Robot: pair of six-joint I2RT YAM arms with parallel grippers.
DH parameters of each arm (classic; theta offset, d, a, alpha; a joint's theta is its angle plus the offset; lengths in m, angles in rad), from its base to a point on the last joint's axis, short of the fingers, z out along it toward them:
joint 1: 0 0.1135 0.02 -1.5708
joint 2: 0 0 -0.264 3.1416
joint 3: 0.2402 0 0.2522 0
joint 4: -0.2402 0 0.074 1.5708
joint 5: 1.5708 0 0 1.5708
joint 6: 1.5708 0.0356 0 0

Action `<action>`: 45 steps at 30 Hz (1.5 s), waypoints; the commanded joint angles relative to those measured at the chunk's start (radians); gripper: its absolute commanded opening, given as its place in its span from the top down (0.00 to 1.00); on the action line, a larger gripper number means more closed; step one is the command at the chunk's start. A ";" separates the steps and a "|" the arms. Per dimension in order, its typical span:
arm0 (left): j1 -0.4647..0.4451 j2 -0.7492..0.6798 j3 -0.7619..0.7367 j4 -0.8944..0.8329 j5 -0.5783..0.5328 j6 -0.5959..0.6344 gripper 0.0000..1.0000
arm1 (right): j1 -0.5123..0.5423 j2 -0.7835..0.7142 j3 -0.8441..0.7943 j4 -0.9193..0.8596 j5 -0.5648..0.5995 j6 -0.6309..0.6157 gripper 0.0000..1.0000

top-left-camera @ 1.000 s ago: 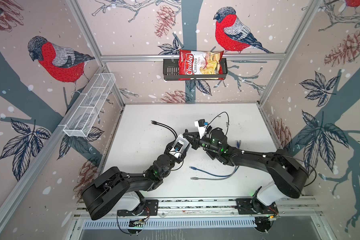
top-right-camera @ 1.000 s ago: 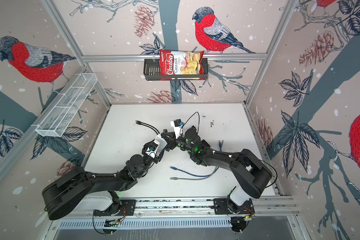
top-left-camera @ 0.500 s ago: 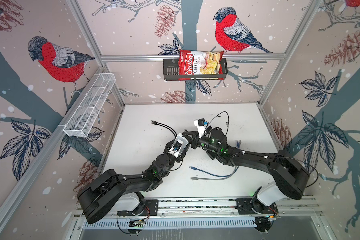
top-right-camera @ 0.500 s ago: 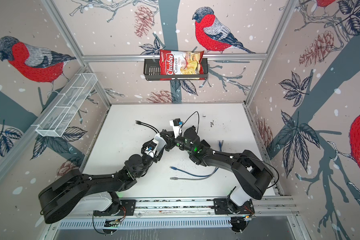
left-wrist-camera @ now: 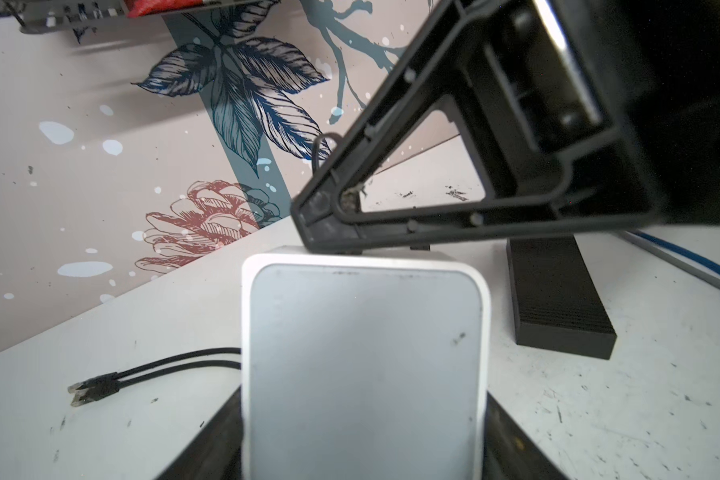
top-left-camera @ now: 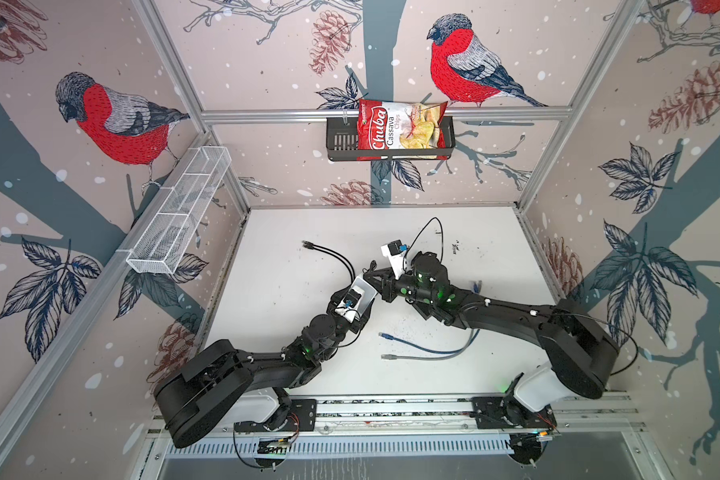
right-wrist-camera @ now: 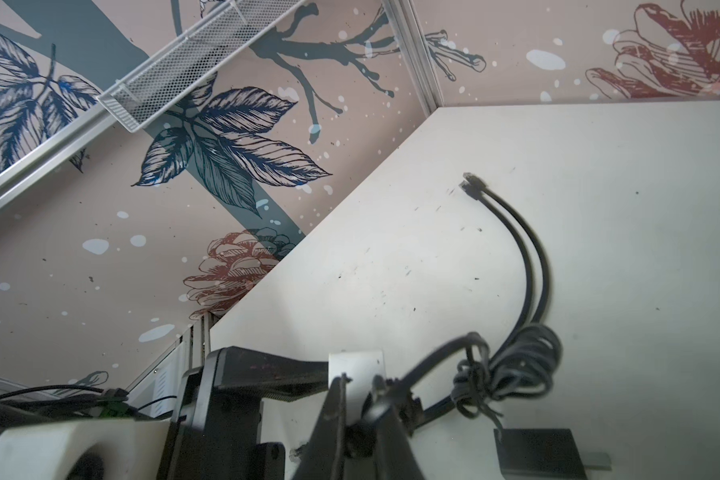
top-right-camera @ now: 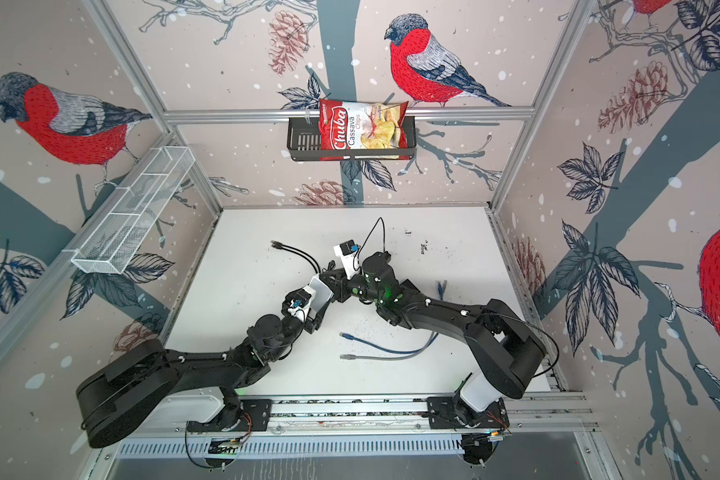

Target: Insert the plug into the switch port

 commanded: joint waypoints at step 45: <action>-0.025 0.087 0.256 -0.841 0.047 -0.450 0.88 | -0.179 -0.174 -0.123 -0.233 0.228 -0.100 0.01</action>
